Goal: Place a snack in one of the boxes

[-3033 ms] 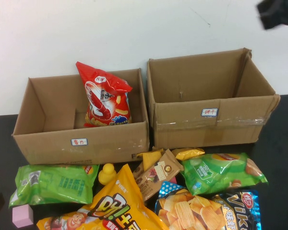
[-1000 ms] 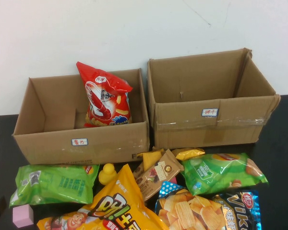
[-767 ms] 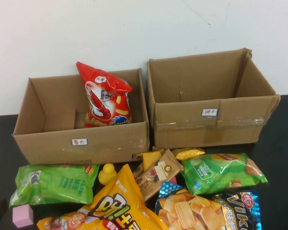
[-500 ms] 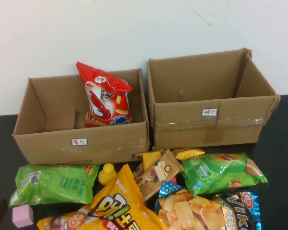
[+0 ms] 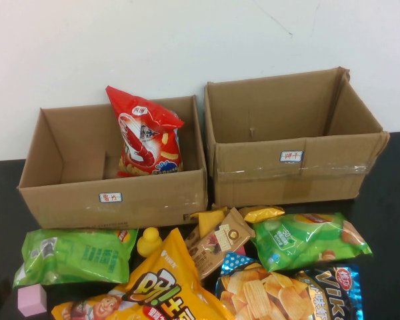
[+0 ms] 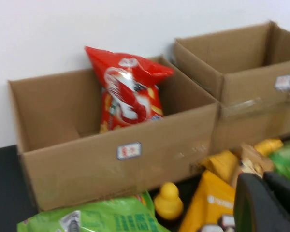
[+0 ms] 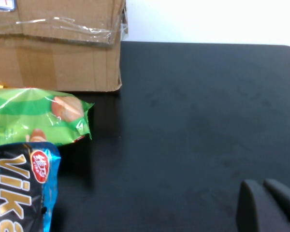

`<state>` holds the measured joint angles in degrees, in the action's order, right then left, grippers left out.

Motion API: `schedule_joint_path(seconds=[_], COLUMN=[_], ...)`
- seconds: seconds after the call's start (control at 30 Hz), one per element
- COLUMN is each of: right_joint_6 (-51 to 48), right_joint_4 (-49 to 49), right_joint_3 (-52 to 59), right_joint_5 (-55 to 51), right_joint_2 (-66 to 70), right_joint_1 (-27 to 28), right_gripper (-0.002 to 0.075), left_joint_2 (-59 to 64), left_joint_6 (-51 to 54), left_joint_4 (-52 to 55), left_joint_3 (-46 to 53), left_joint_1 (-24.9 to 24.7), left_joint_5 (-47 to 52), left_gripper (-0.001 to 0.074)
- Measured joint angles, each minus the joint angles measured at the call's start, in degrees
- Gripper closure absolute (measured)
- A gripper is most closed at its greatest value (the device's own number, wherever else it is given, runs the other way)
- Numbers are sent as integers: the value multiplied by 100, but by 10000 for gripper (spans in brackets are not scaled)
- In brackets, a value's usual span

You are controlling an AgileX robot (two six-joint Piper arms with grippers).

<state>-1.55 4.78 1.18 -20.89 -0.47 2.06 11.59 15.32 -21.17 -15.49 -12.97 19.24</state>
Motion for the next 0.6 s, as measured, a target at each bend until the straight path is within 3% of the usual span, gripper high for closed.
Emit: schedule_joint_path(seconds=[0.23,0.6], right_joint_6=[10,10], right_joint_4=[10,10], right_joint_3=[0,0], right_joint_5=[0,0], right_joint_2=[0,0], right_joint_1=[0,0], right_gripper=[727,727], left_joint_2=[-581,-1210], left_joint_6=[-2300,-2667], left_joint_4=[1837,2196], left_joint_3=[935,1694], left_joint_1=[131,1473], left_joint_5=[-1262,-1046], left_gripper=[736,736])
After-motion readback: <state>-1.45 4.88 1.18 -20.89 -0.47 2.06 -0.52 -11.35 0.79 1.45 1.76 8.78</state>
